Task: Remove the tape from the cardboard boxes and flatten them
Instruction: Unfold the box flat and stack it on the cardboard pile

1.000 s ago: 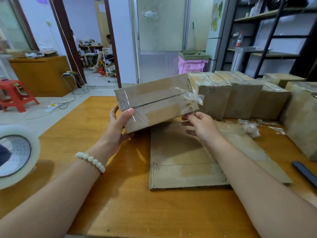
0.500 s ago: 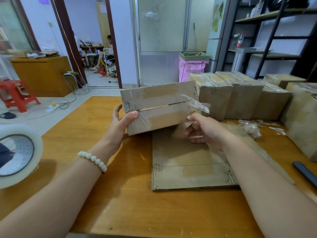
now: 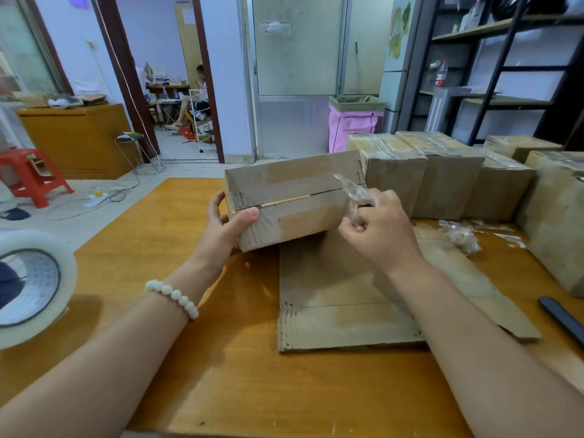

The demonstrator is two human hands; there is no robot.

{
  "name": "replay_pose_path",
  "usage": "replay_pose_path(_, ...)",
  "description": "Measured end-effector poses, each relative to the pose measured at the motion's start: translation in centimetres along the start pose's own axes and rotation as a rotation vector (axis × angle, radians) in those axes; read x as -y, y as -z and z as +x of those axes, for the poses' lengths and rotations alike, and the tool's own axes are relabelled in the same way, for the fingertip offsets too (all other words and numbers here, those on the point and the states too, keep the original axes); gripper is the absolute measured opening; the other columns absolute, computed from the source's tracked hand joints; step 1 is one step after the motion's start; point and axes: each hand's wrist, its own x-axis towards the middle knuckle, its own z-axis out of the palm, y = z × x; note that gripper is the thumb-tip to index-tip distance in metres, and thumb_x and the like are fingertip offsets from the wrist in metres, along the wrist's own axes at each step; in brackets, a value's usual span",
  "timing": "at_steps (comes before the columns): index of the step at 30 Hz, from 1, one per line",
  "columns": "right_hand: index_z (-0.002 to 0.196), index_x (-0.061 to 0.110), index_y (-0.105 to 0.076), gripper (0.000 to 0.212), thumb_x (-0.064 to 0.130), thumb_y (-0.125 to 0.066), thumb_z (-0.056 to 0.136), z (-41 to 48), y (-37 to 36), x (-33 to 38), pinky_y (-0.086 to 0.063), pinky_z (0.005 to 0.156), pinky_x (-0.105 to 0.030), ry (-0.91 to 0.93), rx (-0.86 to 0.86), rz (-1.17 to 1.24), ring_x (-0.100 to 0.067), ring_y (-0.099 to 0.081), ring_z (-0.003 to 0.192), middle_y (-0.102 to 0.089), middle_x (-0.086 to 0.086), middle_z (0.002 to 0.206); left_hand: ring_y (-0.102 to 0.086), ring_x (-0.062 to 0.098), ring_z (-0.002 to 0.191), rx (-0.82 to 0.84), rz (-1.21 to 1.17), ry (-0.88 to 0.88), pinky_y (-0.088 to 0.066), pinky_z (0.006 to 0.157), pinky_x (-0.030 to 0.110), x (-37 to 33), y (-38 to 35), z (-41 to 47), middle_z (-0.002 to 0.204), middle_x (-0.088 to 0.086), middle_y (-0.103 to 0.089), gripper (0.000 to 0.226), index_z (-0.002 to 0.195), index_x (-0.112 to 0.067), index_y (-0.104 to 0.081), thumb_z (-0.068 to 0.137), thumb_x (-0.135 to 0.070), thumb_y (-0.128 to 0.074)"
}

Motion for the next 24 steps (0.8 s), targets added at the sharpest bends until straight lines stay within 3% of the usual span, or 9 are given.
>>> replay_pose_path(2,0.045,0.02,-0.029,0.051,-0.002,-0.066,0.072,0.1,0.0,-0.3,-0.031,0.063,-0.021,0.01,0.006,0.075,-0.017,-0.044,0.077,-0.047,-0.005,0.074,-0.062,0.016,0.101,-0.002,0.006,-0.004,-0.055,0.064,0.027,0.0,0.0,0.0,0.12,-0.001,-0.053,0.124,0.15,-0.03,-0.015,0.042,-0.053,-0.072)
replay_pose_path(5,0.044,0.019,-0.037,0.049,-0.004,-0.066,0.078,0.1,0.1,-0.3,-0.032,0.065,-0.006,-0.058,0.063,0.322,0.006,-0.052,0.076,-0.055,0.003,0.093,-0.059,0.015,0.103,-0.016,0.04,-0.039,-0.054,0.065,0.022,0.2,0.1,0.0,0.12,-0.003,-0.05,0.124,0.149,-0.031,-0.015,0.042,-0.055,-0.072)
replay_pose_path(8,0.048,0.013,-0.049,0.04,-0.002,-0.066,0.081,0.1,0.7,-0.1,-0.035,0.074,-0.004,-0.059,0.161,0.428,0.01,-0.053,0.085,-0.056,0.012,0.098,-0.058,0.014,0.105,-0.019,0.07,-0.061,-0.053,0.071,0.024,0.4,0.2,0.0,0.122,-0.004,-0.048,0.121,0.146,-0.034,-0.016,0.042,-0.056,-0.072)
replay_pose_path(11,0.054,0.004,-0.06,0.03,0.009,-0.067,0.083,0.4,1.2,-0.1,-0.036,0.075,-0.016,-0.062,0.17,0.264,-0.009,-0.052,0.089,-0.055,0.011,0.086,-0.059,0.016,0.105,-0.027,0.056,-0.046,-0.053,0.073,0.028,0.5,0.5,0.2,0.127,0.003,-0.05,0.12,0.147,-0.033,-0.017,0.043,-0.056,-0.072)
replay_pose_path(13,0.055,0.011,-0.057,0.035,0.026,-0.064,0.087,0.6,1.6,-0.6,-0.032,0.073,-0.024,-0.093,0.216,0.022,-0.017,-0.045,0.088,-0.047,0.013,0.075,-0.06,0.015,0.103,-0.028,0.047,-0.044,-0.054,0.07,0.027,0.5,0.7,0.4,0.128,0.005,-0.051,0.12,0.147,-0.033,-0.017,0.044,-0.056,-0.072)
replay_pose_path(16,0.074,0.017,-0.063,0.029,0.04,-0.056,0.089,1.1,2.3,-1.2,-0.033,0.072,-0.029,-0.205,0.284,-0.279,-0.022,-0.046,0.093,-0.043,0.004,0.083,-0.059,0.019,0.108,-0.025,0.074,-0.051,-0.055,0.077,0.033,0.7,0.9,0.4,0.13,0.006,-0.048,0.121,0.148,-0.033,-0.016,0.043,-0.056,-0.073)
replay_pose_path(18,0.089,0.014,-0.061,0.023,0.037,-0.058,0.088,1.2,2.4,-1.2,-0.033,0.071,-0.029,-0.282,0.236,-0.307,-0.026,-0.049,0.096,-0.045,0.0,0.088,-0.056,0.026,0.116,-0.018,0.11,-0.052,-0.053,0.09,0.044,0.8,0.9,0.3,0.135,0.008,-0.045,0.123,0.149,-0.034,-0.014,0.044,-0.058,-0.074)
replay_pose_path(21,0.112,0.012,-0.054,0.031,0.024,-0.063,0.085,1.2,2.4,-0.9,-0.038,0.066,-0.026,-0.454,0.08,-0.049,-0.019,-0.056,0.086,-0.058,-0.001,0.089,-0.053,0.03,0.12,-0.006,0.121,-0.051,-0.049,0.098,0.052,0.8,0.9,0.2,0.137,0.009,-0.043,0.124,0.149,-0.035,-0.013,0.044,-0.058,-0.074)
replay_pose_path(24,0.094,0.018,-0.044,0.018,0.011,-0.06,0.087,1.0,1.6,-0.6,-0.039,0.056,-0.019,-0.593,0.019,0.279,-0.013,-0.054,0.067,-0.054,0.001,0.076,-0.052,0.029,0.122,0.01,0.142,-0.064,-0.048,0.1,0.052,0.8,0.9,0.0,0.135,0.007,-0.042,0.123,0.149,-0.035,-0.013,0.045,-0.058,-0.074)
